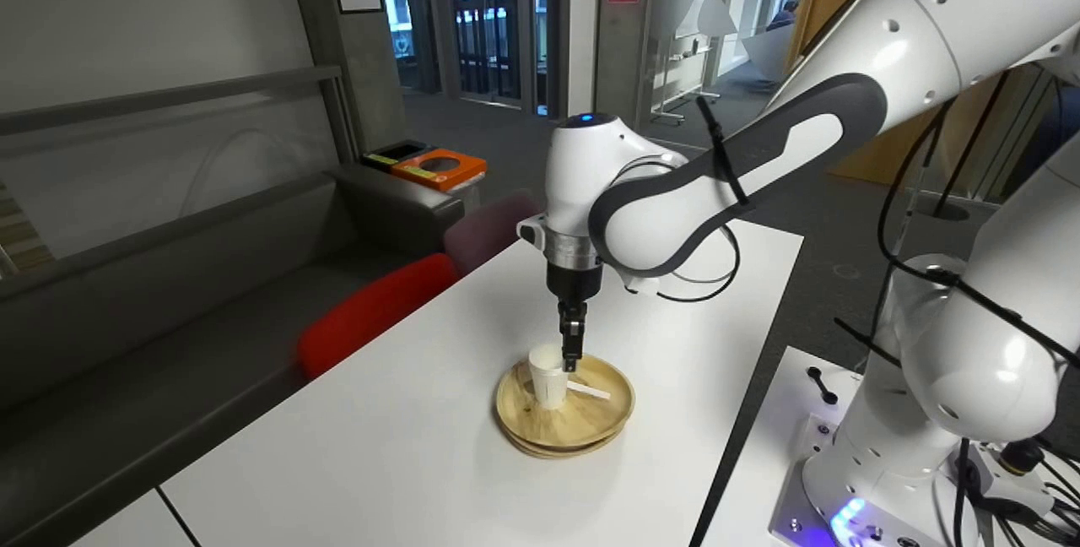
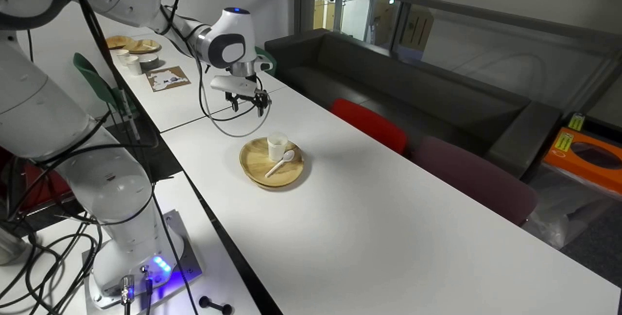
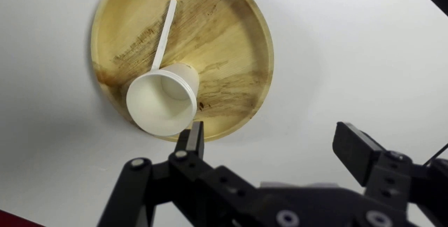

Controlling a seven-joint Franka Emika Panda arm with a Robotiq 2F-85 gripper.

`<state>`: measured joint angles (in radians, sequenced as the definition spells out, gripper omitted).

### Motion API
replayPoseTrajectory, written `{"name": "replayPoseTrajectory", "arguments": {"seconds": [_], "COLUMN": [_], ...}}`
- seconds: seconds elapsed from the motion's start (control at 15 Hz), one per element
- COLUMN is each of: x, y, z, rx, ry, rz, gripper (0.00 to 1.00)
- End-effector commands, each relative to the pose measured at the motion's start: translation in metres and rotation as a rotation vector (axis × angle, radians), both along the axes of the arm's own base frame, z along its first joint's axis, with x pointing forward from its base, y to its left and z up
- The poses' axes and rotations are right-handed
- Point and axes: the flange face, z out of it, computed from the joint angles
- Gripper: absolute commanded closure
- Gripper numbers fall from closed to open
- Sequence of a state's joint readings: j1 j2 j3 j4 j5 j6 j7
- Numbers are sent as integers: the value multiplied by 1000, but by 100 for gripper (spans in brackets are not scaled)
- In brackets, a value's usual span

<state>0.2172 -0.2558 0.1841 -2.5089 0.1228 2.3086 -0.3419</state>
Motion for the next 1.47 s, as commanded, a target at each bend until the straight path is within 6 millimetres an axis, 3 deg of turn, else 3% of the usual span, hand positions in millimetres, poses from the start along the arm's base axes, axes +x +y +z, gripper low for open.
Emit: {"name": "replayPoseTrajectory", "arguments": {"seconds": [0.0, 0.8, 1.13, 1.4], "x": [-1, -2, 31, 53], "y": [-3, -6, -14, -14], "z": [7, 8, -36, -59], "rx": [3, 4, -34, -72], "ry": [-5, -3, 66, 81], "rz": [-8, -13, -43, -12], "gripper": [0, 0, 0, 0]}}
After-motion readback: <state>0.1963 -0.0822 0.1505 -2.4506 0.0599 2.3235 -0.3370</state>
